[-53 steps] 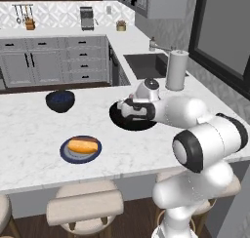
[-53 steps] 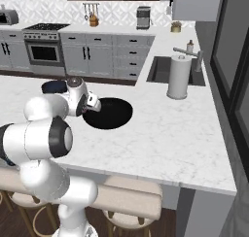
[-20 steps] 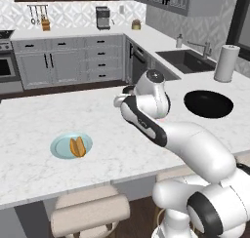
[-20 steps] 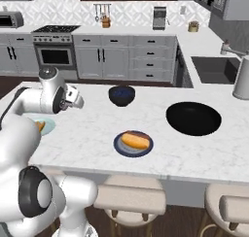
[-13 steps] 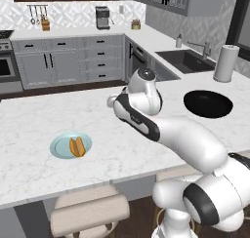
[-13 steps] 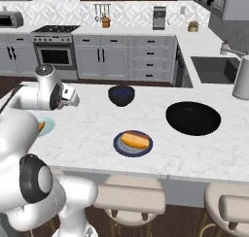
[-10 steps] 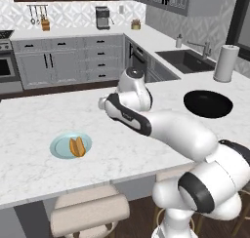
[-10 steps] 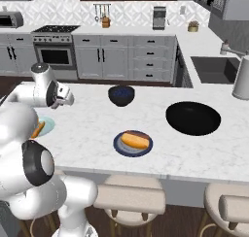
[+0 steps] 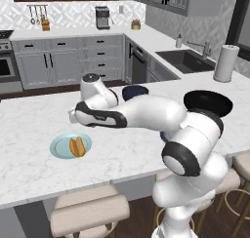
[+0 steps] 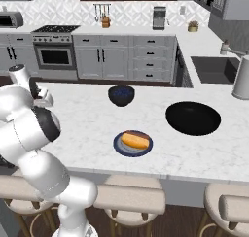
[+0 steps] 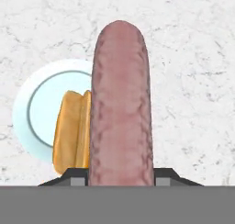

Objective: Place one bun and one sausage from the bowl on each plate.

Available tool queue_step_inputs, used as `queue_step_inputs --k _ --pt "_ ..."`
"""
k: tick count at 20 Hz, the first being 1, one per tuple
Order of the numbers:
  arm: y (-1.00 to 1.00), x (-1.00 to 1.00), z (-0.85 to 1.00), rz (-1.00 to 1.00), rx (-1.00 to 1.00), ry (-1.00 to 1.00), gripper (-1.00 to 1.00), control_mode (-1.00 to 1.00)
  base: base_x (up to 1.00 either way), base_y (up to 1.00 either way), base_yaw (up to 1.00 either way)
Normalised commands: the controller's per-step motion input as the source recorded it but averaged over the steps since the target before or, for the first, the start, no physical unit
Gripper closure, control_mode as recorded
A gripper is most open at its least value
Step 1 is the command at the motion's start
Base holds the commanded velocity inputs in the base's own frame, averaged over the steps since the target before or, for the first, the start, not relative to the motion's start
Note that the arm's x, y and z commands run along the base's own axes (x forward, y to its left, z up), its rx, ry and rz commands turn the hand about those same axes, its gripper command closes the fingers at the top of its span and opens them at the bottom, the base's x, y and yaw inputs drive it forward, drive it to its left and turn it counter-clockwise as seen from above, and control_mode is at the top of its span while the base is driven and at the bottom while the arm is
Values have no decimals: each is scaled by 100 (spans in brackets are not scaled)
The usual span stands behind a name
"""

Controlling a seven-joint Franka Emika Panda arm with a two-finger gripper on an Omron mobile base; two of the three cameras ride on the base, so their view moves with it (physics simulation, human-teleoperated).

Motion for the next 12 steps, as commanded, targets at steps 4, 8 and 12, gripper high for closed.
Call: queue_step_inputs --k 4,8,12 --pt "100 -6 -59 27 -7 11 100 -100 0 0 0" --pt "87 21 -52 9 -3 0 100 -100 0 0 0" --pt "53 41 -31 0 -5 0 100 -100 0 0 0"
